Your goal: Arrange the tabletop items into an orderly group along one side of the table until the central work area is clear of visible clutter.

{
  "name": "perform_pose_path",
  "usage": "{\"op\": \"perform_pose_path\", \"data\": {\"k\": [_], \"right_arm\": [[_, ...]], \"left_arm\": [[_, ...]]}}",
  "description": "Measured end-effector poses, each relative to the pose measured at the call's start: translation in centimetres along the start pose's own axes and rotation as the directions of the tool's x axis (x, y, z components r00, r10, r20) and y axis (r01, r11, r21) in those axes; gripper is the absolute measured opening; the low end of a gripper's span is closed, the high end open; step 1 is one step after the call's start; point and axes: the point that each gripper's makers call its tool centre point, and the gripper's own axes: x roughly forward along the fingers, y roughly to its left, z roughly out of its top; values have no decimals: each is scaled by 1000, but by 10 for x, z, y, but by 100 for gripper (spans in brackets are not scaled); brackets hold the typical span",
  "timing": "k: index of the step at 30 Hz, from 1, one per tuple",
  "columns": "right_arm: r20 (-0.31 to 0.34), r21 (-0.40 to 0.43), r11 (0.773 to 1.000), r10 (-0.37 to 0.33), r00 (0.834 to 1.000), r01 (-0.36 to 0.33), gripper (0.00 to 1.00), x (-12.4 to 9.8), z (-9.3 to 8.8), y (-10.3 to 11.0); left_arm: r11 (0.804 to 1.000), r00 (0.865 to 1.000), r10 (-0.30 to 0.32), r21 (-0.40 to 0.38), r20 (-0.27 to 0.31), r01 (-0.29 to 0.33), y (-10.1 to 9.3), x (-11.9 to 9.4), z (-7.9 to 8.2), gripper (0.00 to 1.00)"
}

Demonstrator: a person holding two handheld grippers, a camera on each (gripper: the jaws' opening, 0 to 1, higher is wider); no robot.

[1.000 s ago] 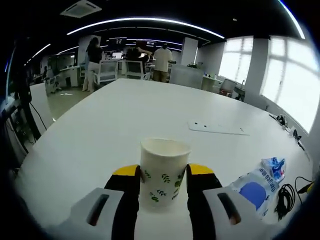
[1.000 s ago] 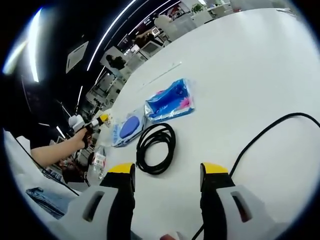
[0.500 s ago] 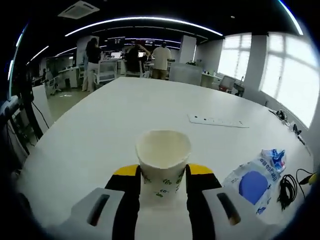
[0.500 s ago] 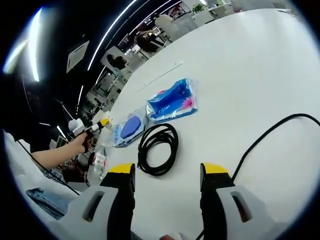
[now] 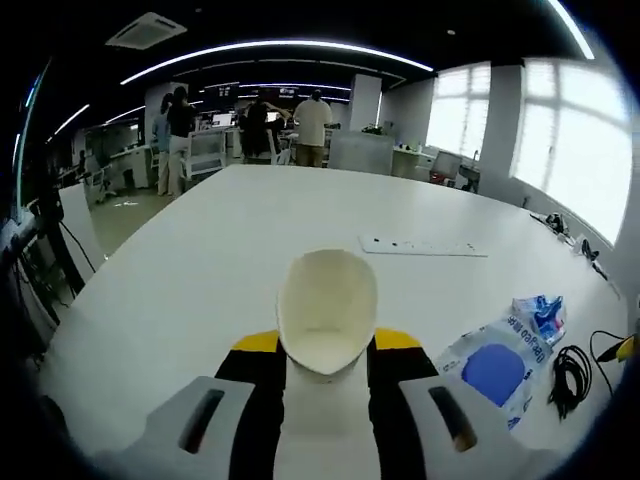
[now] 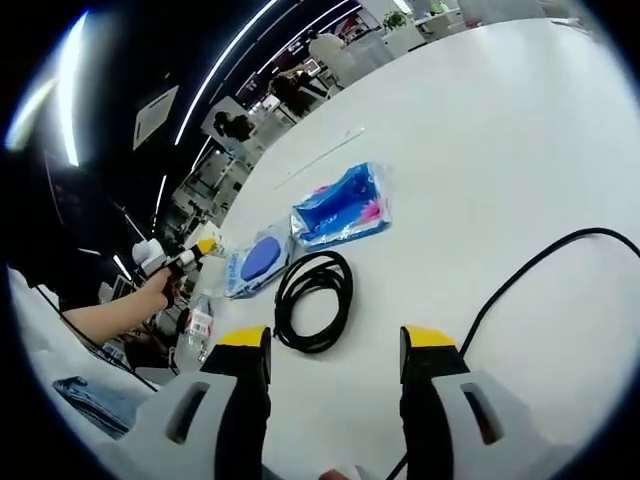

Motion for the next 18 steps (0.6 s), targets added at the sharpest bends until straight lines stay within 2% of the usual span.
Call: {"op": "perform_pose_path", "data": {"k": [6, 10, 18], "right_arm": [[3, -3, 1000, 2, 1000, -2, 50, -1, 0, 0], [13, 4, 1000, -6, 1000, 6, 50, -4, 2, -3], [2, 0, 1000, -2, 1000, 2, 51, -1, -2, -2]], "left_arm": [[999, 999, 0, 36, -44, 2, -4, 5, -13, 31], [1000, 998, 0, 19, -62, 1, -4, 6, -21, 32], [999, 996, -8, 46, -90, 12, -8, 5, -28, 35]]}}
